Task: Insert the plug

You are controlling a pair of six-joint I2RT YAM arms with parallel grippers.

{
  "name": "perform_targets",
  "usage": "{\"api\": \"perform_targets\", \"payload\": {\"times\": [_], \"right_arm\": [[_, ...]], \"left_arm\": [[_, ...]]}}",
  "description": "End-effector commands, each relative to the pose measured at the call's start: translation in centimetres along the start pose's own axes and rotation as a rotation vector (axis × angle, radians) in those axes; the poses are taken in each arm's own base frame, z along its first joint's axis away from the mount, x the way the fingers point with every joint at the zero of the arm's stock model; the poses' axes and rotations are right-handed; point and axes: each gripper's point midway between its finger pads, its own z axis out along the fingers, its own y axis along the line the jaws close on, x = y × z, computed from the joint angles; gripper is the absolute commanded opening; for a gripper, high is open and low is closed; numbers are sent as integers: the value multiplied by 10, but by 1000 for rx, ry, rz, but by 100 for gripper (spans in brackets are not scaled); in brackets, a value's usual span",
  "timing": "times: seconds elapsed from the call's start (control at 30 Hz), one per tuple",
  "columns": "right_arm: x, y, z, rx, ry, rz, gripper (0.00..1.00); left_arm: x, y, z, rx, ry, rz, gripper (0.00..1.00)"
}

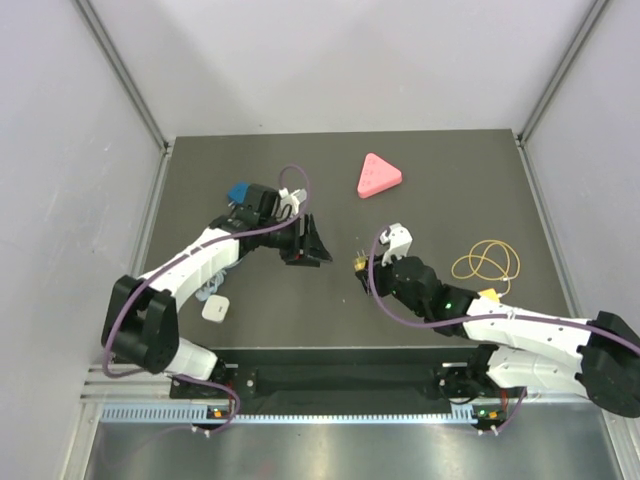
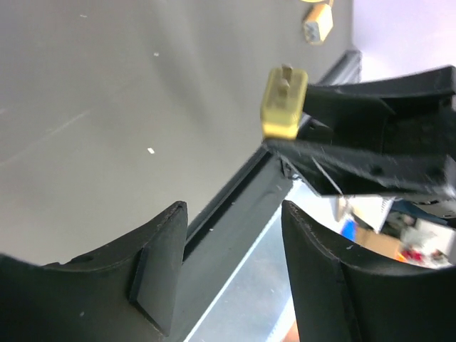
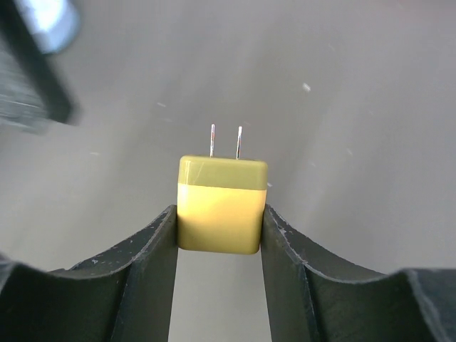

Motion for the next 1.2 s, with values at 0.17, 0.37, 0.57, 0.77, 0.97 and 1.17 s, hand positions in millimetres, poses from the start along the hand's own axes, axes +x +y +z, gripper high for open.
{"api": "perform_targets", "payload": {"times": [0.17, 0.37, 0.57, 0.77, 0.97, 1.17], "right_arm": [[-34, 52, -12, -209, -102, -43, 8], [-31, 55, -9, -195, -84, -60, 7], [-34, 65, -11, -219, -92, -69, 6], [-35, 68, -12, -228, -90, -82, 7], [-31, 67, -12, -221, -78, -81, 8], [-31, 63, -15, -191, -58, -38, 33]], "left_arm": [[-4, -35, 21, 162, 78, 77, 61], [5, -40, 32, 200, 106, 55, 61], [12, -36, 42, 200, 135, 32, 52], [25, -30, 49, 204, 176, 1, 44], [36, -25, 49, 217, 203, -32, 29], [37, -32, 45, 248, 214, -41, 0]]}}
